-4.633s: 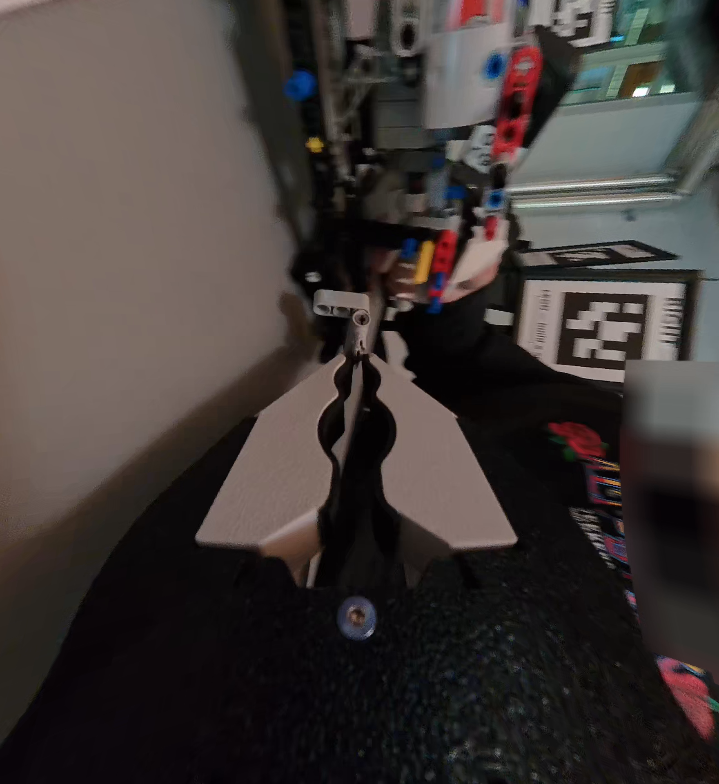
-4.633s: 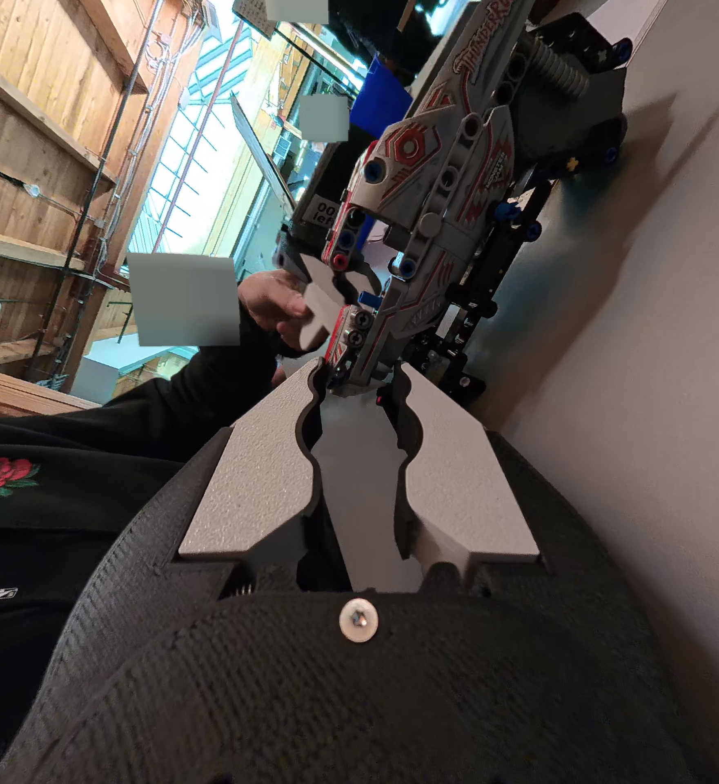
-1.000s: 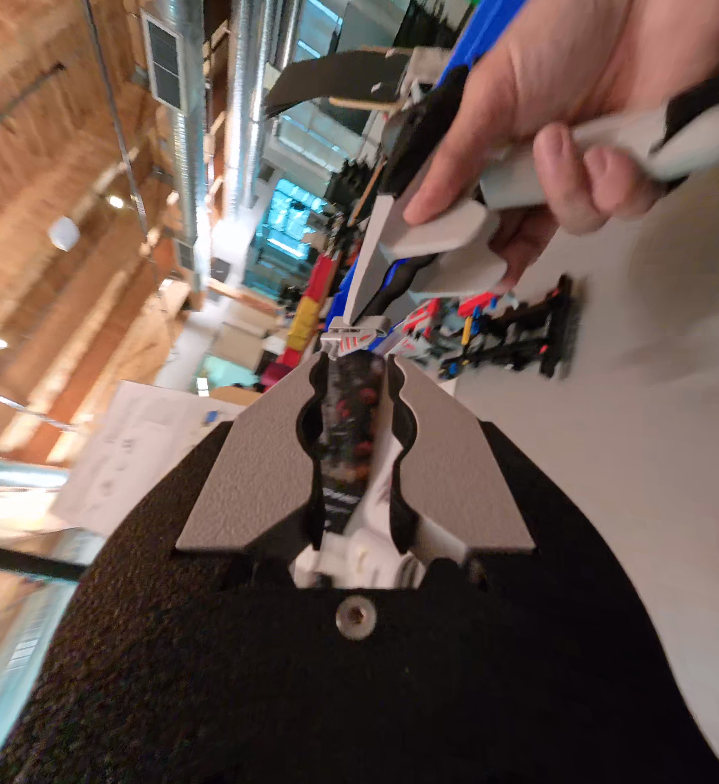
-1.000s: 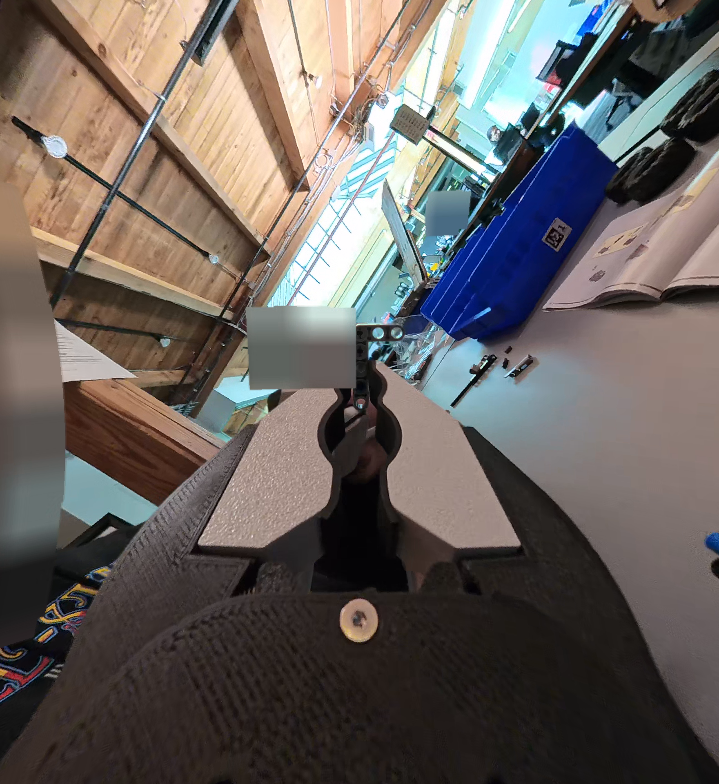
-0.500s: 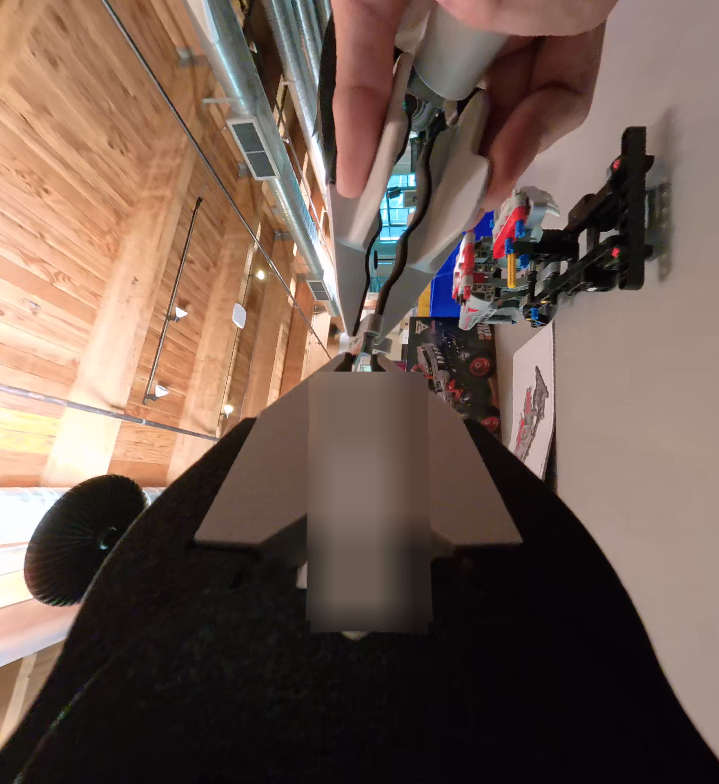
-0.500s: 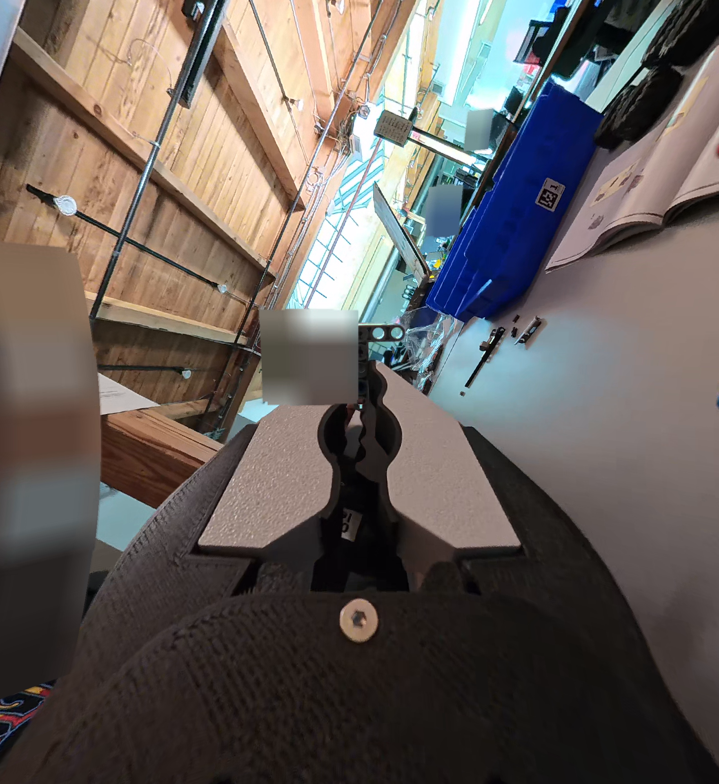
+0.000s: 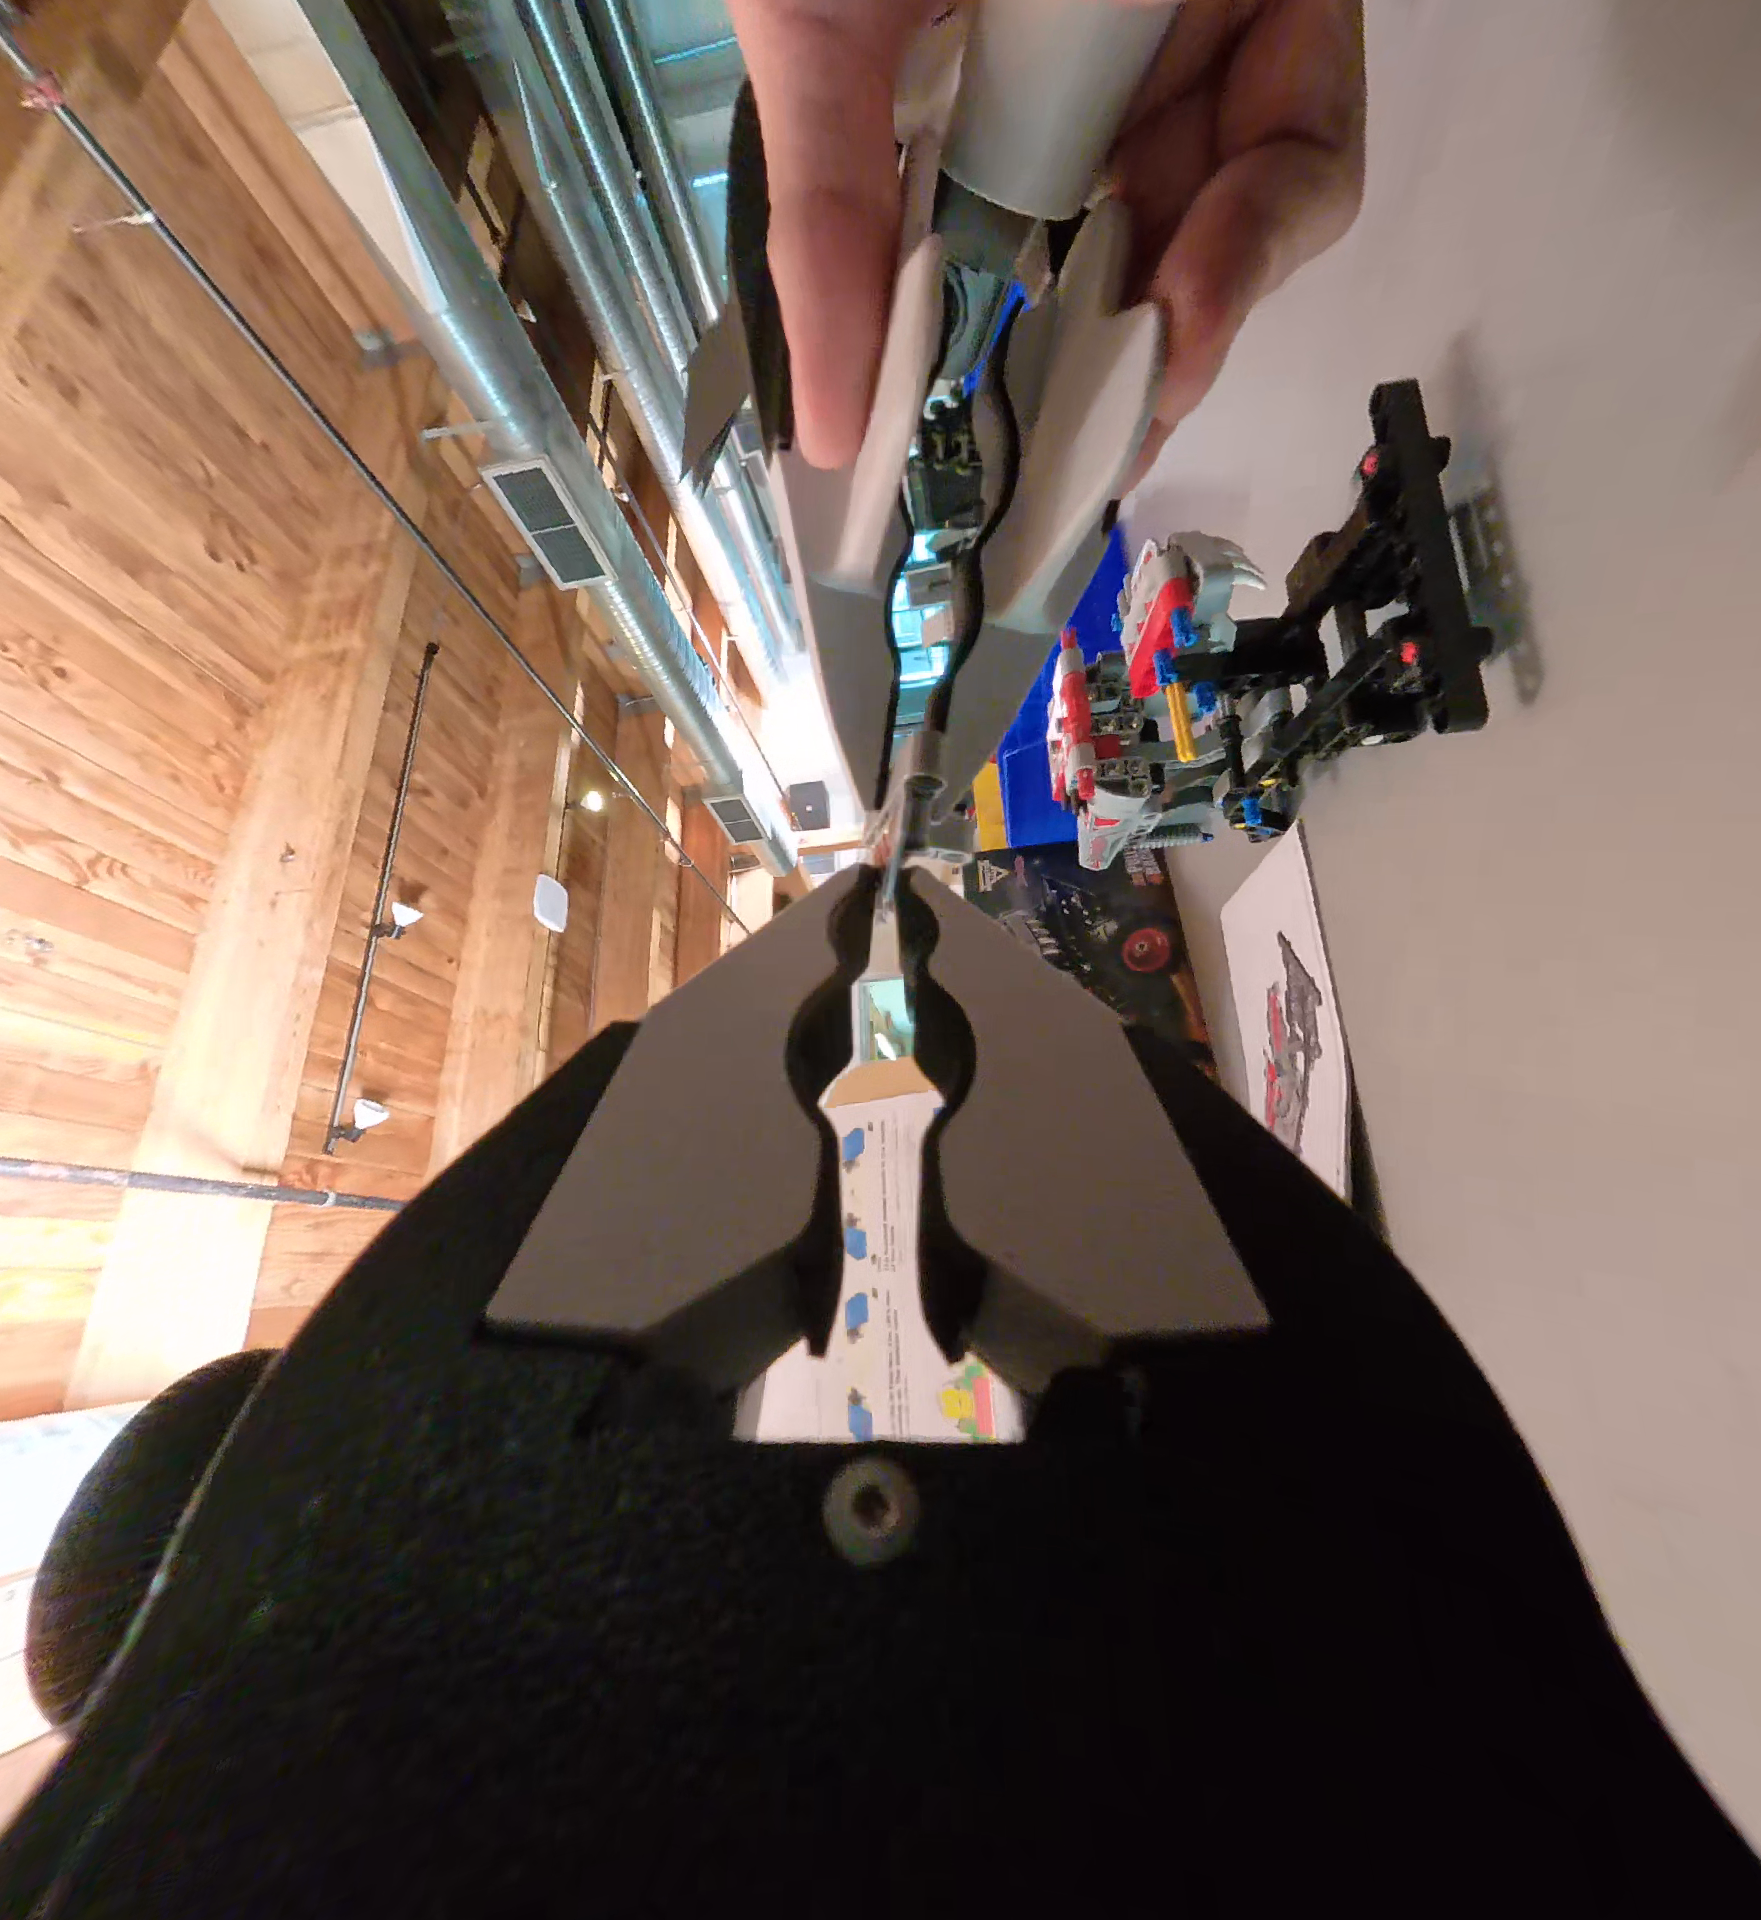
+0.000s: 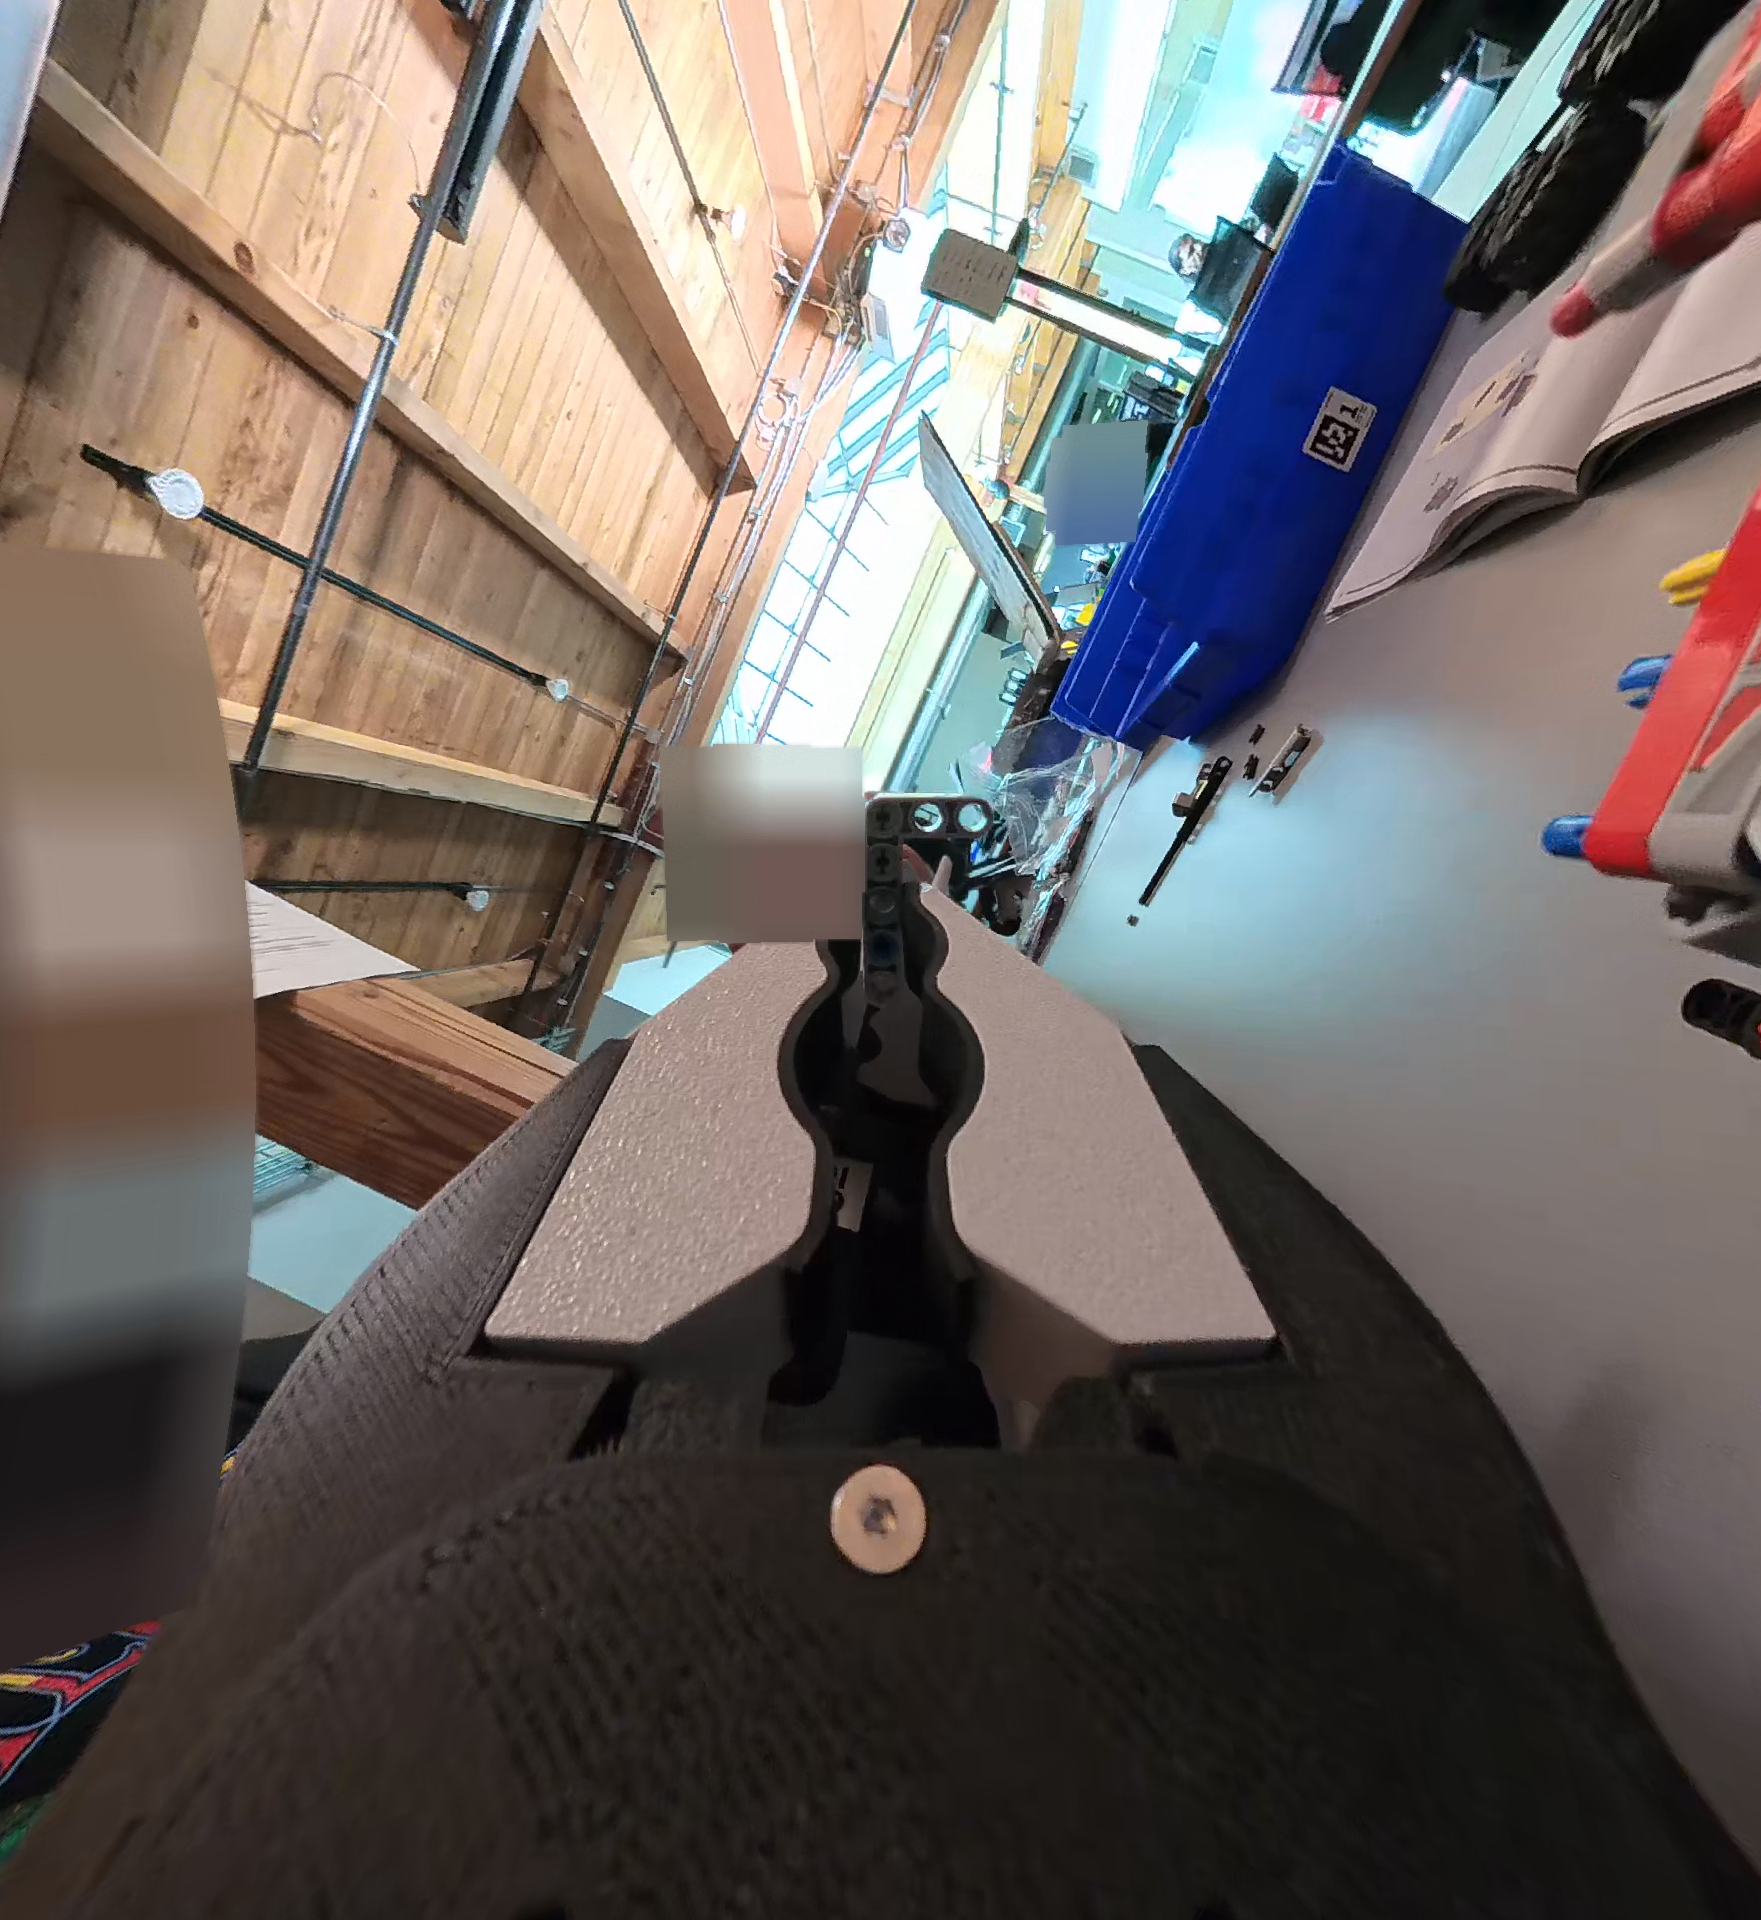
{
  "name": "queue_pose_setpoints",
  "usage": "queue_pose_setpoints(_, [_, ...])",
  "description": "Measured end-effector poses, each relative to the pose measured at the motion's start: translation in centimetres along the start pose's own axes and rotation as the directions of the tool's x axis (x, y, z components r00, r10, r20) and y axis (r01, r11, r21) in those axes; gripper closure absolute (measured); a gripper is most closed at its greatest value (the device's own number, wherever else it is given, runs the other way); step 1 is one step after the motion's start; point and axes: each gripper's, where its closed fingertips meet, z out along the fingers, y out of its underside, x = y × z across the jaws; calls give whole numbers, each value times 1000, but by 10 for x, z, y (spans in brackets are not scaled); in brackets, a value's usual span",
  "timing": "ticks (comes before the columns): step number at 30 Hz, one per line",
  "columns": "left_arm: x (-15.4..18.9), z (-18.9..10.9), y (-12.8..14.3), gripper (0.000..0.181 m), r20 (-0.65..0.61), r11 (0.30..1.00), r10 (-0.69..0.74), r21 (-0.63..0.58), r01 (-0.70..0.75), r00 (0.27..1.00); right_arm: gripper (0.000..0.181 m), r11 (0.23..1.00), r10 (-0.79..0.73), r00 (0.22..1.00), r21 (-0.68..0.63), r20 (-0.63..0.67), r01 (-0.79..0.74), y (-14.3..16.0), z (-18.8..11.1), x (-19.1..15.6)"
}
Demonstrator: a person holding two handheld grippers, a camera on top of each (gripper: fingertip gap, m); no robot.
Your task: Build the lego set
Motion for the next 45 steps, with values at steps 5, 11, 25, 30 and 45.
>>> queue_pose_setpoints(5, [-1, 1, 2, 181, -5, 1000, -15, -6, 15, 1000, 176, 1000, 4, 1000, 19, 17, -5, -2, 2, -1])
queue_pose_setpoints(11, [-3, 1, 1, 181, -4, 996, -87, -19, 87, 996, 175, 999, -43, 999, 7, 4, 43, -2, 1, -1])
queue_pose_setpoints(25, [28, 17, -8, 181, -24, 991, -120, 65, 121, 993, 114, 367, -921, 260, -423, -290, 829, -48, -83, 24])
queue_pose_setpoints(30, [48, 48, -2, 181, -27, 989, -145, 38, 146, 989, 106, 327, -943, 193, -661, -270, 675, -61, -103, 79])
queue_pose_setpoints(45, [74, 72, -3, 181, -76, 967, -256, -6, 256, 964, 125, 949, -314, 877, -144, -362, 281, -59, -83, 72])
